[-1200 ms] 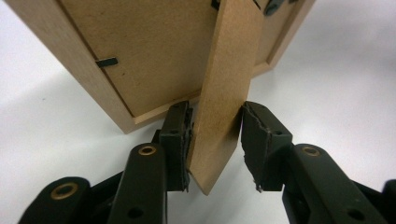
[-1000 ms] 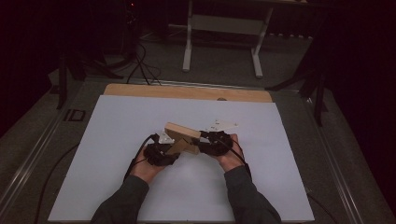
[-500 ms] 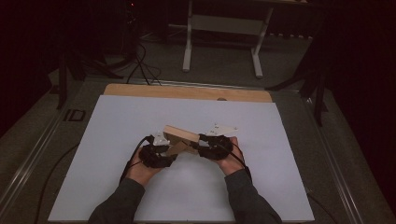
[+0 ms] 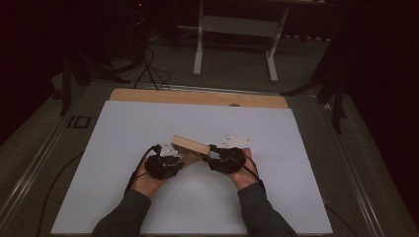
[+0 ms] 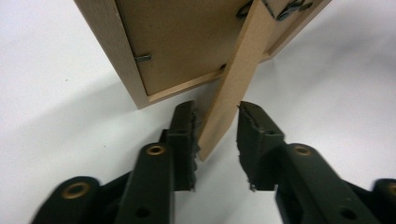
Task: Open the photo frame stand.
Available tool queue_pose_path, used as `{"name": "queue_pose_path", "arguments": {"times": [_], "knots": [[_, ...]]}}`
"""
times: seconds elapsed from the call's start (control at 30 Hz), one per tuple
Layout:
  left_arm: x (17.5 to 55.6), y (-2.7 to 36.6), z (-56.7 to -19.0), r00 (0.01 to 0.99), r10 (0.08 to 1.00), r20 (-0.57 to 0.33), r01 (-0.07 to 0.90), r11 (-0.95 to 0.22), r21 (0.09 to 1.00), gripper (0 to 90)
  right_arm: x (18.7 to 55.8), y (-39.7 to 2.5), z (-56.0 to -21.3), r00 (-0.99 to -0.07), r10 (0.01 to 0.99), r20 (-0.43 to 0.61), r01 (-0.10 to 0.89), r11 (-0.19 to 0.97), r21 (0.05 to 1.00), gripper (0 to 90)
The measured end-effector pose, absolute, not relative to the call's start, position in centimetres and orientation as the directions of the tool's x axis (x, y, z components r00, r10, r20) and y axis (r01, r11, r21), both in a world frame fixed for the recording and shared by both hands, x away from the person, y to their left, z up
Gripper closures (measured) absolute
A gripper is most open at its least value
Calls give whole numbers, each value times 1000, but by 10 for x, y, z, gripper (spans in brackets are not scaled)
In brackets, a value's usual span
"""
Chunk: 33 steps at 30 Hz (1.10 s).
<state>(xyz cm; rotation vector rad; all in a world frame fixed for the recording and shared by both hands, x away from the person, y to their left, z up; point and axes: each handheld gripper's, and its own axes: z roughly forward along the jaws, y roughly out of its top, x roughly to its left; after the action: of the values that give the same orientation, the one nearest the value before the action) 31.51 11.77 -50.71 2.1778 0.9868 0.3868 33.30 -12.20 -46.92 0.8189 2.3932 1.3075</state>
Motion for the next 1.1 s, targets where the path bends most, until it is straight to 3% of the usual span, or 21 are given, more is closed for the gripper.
{"name": "queue_pose_path", "arguments": {"times": [0.13,0.4,0.87,1.1], "knots": [[314,118,-506,670,742,-7,532,-473,702,764,331,-121,-469,-795,606,7,335,430,838,532],[312,119,-507,676,737,-11,530,-477,701,775,328,-120,-470,-795,607,1,332,434,838,528],[306,122,-512,671,741,-25,541,-465,701,772,318,-117,-472,-803,595,-38,308,468,828,518],[304,122,-513,671,741,-31,540,-459,706,726,318,-118,-474,-801,598,-27,318,463,827,528]]}}
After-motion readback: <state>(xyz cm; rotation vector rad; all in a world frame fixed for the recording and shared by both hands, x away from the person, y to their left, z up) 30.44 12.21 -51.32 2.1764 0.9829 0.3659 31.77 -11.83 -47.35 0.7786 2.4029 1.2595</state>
